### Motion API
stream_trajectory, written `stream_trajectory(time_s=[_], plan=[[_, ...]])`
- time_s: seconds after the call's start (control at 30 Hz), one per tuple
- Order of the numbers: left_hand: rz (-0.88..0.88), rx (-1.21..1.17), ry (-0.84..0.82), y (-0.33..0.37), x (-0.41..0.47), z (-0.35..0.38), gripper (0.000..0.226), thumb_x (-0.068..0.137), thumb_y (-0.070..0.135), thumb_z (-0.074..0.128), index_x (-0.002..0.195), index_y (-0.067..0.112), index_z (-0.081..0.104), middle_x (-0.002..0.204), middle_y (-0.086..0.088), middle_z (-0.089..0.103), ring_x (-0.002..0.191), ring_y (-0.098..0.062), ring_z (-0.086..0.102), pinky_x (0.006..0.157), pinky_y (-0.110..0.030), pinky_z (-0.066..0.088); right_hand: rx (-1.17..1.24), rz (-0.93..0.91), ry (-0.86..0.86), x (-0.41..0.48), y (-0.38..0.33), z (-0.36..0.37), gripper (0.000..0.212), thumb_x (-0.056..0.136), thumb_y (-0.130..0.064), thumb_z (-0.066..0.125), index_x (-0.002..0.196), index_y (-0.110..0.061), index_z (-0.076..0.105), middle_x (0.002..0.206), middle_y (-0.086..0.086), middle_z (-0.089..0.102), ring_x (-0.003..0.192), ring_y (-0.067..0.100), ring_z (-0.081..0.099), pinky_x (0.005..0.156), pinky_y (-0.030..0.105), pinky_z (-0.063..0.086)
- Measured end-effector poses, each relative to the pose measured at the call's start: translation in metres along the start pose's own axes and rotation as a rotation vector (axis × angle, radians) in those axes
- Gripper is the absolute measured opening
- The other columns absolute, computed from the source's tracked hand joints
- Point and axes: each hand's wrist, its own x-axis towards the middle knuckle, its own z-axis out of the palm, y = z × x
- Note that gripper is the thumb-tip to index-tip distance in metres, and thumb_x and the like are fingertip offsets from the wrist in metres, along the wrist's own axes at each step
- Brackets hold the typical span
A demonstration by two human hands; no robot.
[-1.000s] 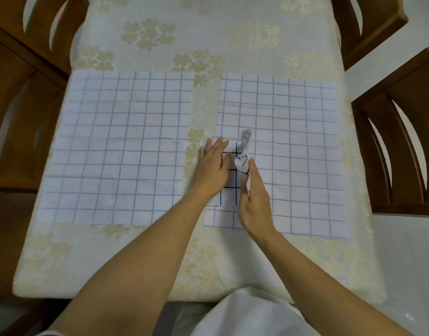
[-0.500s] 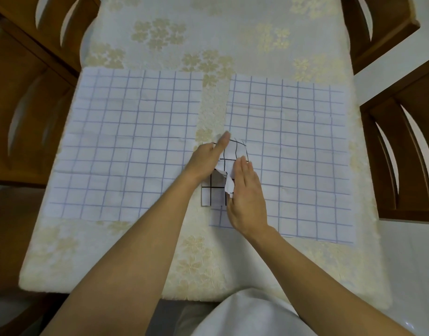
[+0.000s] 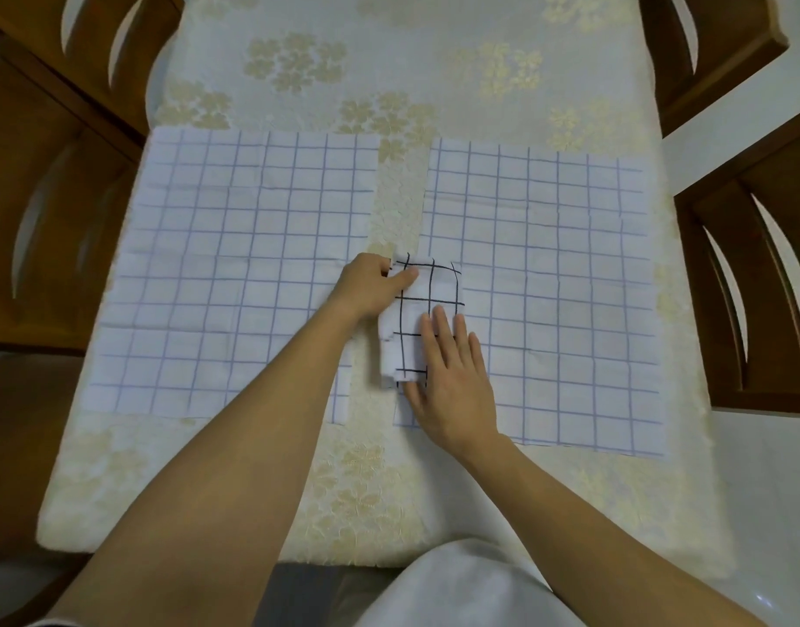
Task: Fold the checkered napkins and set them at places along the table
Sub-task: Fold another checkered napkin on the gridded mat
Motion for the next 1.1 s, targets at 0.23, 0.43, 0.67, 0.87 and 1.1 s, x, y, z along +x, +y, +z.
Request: stream_trajectory(time_s=[0.23, 0.43, 0.67, 0.87, 1.1], plan=[[0.045, 0.060, -0.014, 0.001, -0.005, 0.004, 0.041, 0.096, 0.042, 0.066, 0.071, 0.013, 0.049, 0.065, -0.004, 0.045, 0.063, -0.016, 0.045, 0.062, -0.029, 0.035, -0.067, -0.028, -0.040, -0.001, -0.003, 0.000, 0.083, 0.097, -0.044, 0.049, 0.162, -0.015, 0.006, 0.169, 0.006, -0.001, 0.156, 0.031, -0.006, 0.126, 0.050, 0.006], [0.149, 0.035, 0.122, -0.002, -0.005, 0.006, 0.021, 0.097, 0.031, 0.067, 0.110, 0.017, 0.073, 0.093, 0.006, 0.068, 0.086, -0.012, 0.060, 0.076, -0.022, 0.045, -0.063, -0.021, -0.066, 0.001, -0.003, 0.002, 0.068, 0.103, -0.046, 0.023, 0.161, -0.013, 0.012, 0.169, 0.007, 0.005, 0.155, 0.030, -0.003, 0.126, 0.047, 0.003], [0.156, 0.162, 0.192, -0.004, 0.003, 0.010, 0.015, 0.097, 0.019, 0.062, 0.109, 0.014, 0.071, 0.105, 0.002, 0.069, 0.092, -0.010, 0.059, 0.069, -0.008, 0.037, -0.079, -0.043, -0.108, 0.000, -0.003, 0.006, 0.063, 0.107, -0.046, 0.012, 0.162, -0.014, 0.009, 0.169, 0.008, 0.002, 0.155, 0.030, -0.008, 0.126, 0.050, 0.003], [0.277, 0.444, 0.245, 0.000, 0.004, 0.011, 0.027, 0.099, 0.032, 0.059, 0.124, 0.022, 0.064, 0.119, -0.001, 0.062, 0.115, -0.024, 0.052, 0.098, -0.035, 0.038, -0.068, -0.060, -0.119, -0.001, -0.001, 0.001, 0.066, 0.106, -0.050, 0.020, 0.161, -0.015, 0.013, 0.169, 0.008, 0.004, 0.156, 0.030, -0.004, 0.126, 0.049, 0.003], [0.330, 0.568, 0.003, 0.025, 0.031, 0.022, 0.033, 0.091, 0.045, 0.071, 0.117, 0.024, 0.064, 0.116, 0.000, 0.061, 0.112, -0.022, 0.055, 0.098, -0.036, 0.041, -0.069, -0.066, -0.151, 0.000, -0.001, -0.002, 0.071, 0.103, -0.054, 0.019, 0.162, -0.015, 0.010, 0.169, 0.008, 0.002, 0.155, 0.030, -0.007, 0.126, 0.048, -0.002]])
